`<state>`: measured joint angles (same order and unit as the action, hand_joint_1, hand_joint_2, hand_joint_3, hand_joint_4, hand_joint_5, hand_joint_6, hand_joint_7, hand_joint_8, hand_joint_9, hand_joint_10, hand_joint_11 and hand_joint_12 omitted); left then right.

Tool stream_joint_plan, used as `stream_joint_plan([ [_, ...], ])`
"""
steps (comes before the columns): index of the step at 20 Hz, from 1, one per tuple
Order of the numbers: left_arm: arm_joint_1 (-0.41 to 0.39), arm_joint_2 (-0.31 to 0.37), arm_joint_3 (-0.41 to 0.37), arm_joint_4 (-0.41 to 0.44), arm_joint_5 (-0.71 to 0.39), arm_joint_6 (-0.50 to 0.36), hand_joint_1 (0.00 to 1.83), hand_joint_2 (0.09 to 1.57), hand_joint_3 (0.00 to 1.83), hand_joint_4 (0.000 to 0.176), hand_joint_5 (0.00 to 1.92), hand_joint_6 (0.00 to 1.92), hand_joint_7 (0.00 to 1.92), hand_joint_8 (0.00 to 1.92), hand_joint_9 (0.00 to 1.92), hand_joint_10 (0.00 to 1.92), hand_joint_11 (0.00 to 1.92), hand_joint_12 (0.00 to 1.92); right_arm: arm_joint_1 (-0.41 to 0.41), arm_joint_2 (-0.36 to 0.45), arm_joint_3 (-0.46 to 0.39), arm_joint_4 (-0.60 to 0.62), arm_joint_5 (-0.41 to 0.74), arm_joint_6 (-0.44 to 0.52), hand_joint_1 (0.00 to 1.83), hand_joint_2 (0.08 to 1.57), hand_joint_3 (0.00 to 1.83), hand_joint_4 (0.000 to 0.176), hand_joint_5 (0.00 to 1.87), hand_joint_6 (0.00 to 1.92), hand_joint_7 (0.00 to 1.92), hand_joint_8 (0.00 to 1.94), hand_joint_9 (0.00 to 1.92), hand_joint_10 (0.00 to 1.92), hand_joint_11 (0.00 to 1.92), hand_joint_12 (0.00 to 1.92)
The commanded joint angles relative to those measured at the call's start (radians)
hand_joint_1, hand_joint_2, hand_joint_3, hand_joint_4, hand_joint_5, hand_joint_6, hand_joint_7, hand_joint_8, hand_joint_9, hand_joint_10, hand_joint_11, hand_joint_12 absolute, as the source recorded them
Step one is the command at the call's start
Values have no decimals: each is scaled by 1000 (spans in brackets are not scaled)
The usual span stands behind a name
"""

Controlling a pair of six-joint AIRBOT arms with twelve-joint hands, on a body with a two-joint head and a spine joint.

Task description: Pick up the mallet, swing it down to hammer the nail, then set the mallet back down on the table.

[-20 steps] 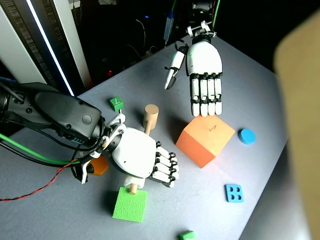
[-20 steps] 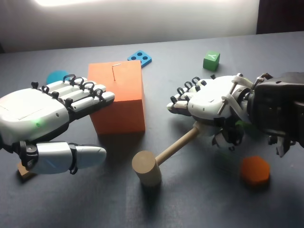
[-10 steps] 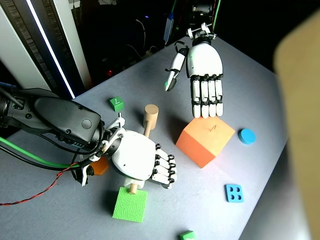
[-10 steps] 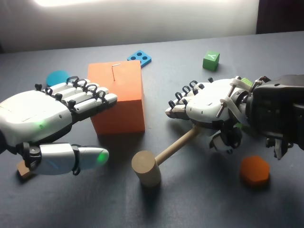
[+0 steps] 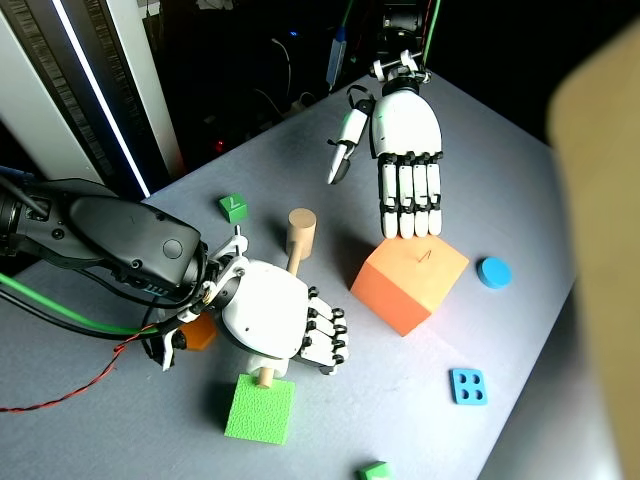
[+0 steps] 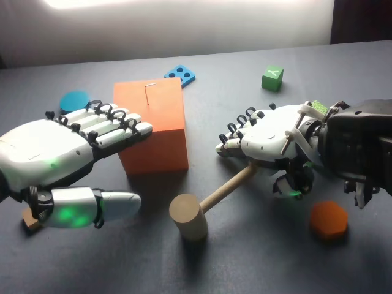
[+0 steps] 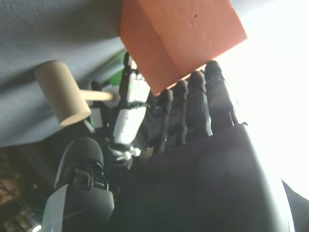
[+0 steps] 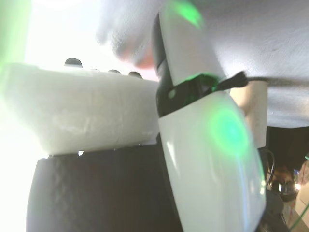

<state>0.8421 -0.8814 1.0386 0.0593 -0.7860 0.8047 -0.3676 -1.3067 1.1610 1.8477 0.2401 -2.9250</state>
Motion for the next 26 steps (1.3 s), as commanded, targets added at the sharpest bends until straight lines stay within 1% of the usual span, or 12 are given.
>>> stream_joint_plan([
  [1,1,-2,1,-12,-95,-9,0,1253,0,0,30,0,20,0,10,0,0,16,1,5,0,-21,-11,-2,1124,1098,15,0,152,0,130,1,119,5,0,504],
  [4,5,-2,-1,-12,-93,-9,0,1251,0,0,59,10,50,10,38,9,26,30,2,6,0,-21,-11,-6,1103,1075,1,0,442,21,437,23,421,38,25,1043],
  [6,8,-2,-3,-12,-91,-9,0,1253,0,0,49,4,46,7,34,6,22,31,2,6,0,-21,-11,-10,1174,1064,3,0,672,42,726,91,698,125,237,1170],
  [7,9,-2,-3,-12,-91,-9,0,1255,0,0,54,6,52,9,40,8,22,32,2,7,0,-21,-11,-11,1208,1066,1,0,754,81,702,388,607,561,293,1278],
  [8,9,-2,-3,-12,-91,-9,0,1254,0,0,59,7,57,10,42,8,21,33,1,8,0,-21,-11,-11,1308,1141,2,0,819,147,818,1053,545,928,335,1359],
  [9,9,-2,-3,-12,-91,-9,0,1253,0,0,64,9,64,12,47,10,24,36,1,9,0,-21,-12,-11,1204,1194,25,0,796,964,766,1375,535,1112,380,1420],
  [11,9,-2,-2,-12,-91,-9,0,1254,0,0,58,5,59,8,44,7,20,37,1,10,0,-21,-15,-11,1307,1235,0,0,829,1044,631,1625,666,1490,499,1479],
  [16,9,-2,0,-11,-90,-9,0,1248,0,0,65,5,72,8,61,9,29,51,11,17,-3,-21,-17,-10,1189,1266,5,0,764,1180,675,1710,633,1771,593,1795],
  [17,9,-2,1,-11,-90,-9,0,1251,0,0,71,7,79,10,66,11,33,55,13,21,-5,-21,-18,-10,1115,1253,3,0,740,1332,676,1895,743,1891,743,1896],
  [22,9,-2,5,-5,-81,-9,0,1253,0,0,97,5,113,6,90,4,0,196,21,55,-45,-21,-19,-21,1074,1261,6,0,712,1443,1023,1941,1159,1921,1247,1921],
  [23,9,-2,6,-5,-81,-9,0,1253,0,0,91,3,113,6,90,4,0,197,22,58,-50,-21,-19,-23,1067,1247,0,0,738,1825,1123,1941,1256,1921,1374,1921],
  [26,9,-2,10,-3,-78,-9,0,1253,0,0,88,1,113,4,92,3,0,199,25,72,-63,-21,-19,-29,809,1290,8,0,1043,1920,1333,1941,1472,1921,1591,1921],
])
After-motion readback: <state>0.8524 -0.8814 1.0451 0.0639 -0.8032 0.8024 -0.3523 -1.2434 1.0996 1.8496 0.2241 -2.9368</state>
